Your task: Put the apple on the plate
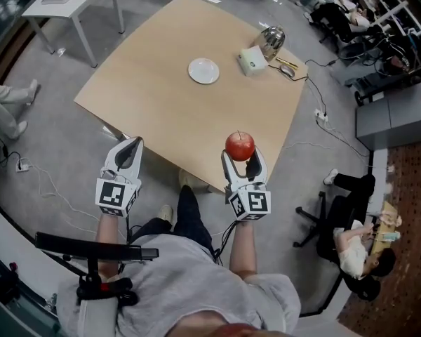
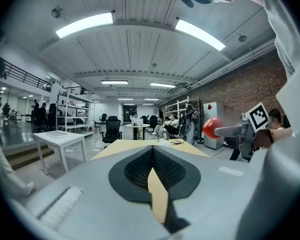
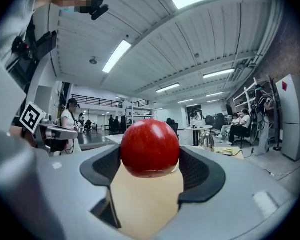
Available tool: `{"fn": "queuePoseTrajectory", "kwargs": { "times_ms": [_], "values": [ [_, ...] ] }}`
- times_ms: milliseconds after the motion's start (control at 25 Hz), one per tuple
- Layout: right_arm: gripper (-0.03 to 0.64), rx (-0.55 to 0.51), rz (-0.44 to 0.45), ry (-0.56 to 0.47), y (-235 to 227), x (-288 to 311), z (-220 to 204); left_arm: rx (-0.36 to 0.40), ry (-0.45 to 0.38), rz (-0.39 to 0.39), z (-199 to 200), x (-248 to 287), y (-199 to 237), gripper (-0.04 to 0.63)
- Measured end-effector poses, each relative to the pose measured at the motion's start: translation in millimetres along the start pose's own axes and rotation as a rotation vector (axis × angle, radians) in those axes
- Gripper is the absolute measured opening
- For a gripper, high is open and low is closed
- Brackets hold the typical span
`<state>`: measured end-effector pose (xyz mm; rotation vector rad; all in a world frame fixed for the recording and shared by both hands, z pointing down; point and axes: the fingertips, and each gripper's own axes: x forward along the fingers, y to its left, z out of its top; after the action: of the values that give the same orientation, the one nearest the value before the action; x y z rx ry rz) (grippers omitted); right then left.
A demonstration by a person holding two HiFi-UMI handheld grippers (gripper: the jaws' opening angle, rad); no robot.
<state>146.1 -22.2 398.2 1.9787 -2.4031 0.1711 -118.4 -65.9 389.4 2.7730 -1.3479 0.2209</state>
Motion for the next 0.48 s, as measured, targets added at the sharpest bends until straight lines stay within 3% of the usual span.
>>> {"fn": "queuePoseTrajectory", "kwargs": {
  "times_ms": [480],
  "values": [
    [0.368, -0.004, 0.094, 0.019, -16, 89, -44, -0.027, 0.033, 0.009, -42, 69, 17, 0.020]
  ]
}}
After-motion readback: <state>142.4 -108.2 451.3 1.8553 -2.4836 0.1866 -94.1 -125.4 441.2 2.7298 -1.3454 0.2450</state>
